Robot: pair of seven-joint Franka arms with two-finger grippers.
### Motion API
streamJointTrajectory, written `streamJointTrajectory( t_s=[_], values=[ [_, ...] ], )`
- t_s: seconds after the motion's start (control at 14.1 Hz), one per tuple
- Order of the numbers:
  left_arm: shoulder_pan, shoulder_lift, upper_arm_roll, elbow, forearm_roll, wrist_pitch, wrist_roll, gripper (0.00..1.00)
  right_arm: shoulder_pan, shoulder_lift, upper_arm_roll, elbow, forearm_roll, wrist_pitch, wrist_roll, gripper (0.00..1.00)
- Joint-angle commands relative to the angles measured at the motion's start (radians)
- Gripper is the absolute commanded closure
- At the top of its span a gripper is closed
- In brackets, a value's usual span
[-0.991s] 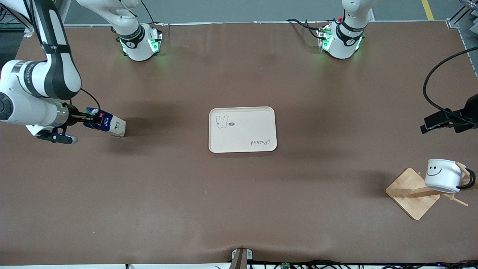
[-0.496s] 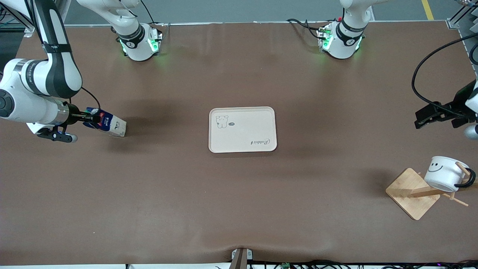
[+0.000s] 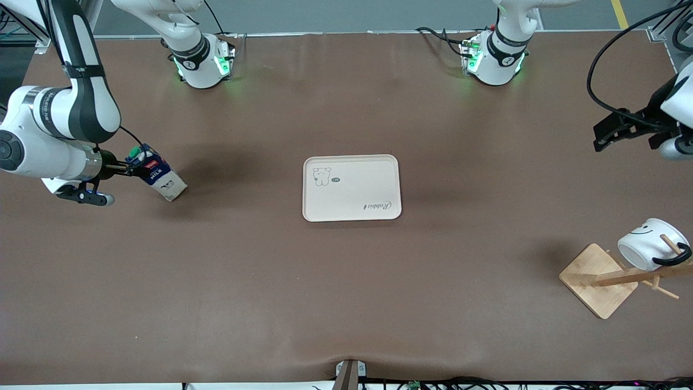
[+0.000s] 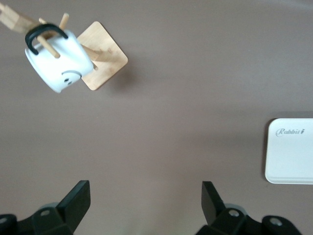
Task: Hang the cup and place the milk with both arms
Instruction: 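Lower the milk carton onto the table with the right gripper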
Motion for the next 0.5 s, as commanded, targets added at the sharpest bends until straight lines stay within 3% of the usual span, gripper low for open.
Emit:
streamJointTrajectory(
  t_s=[0.0, 0.14, 0.42],
  values=[
    [-0.01, -0.109, 0.027, -0.145, -0.025, 0.053, -0.002, 0.0, -0.019, -0.019, 0.018, -0.01, -0.009, -0.01, -0.007, 0.0],
    [-0.009, -0.153, 0.024, -0.208, -0.024, 0.088, -0.004, 0.0, -0.019, -0.019, 0.018, -0.01, -0.009, -0.01, -0.007, 0.0],
    [-0.013, -0.153, 0.019, -0.206, -0.022, 0.078, -0.002, 0.0, -0.018, -0.018, 0.019, -0.009, -0.009, -0.011, -0.007, 0.0]
  ],
)
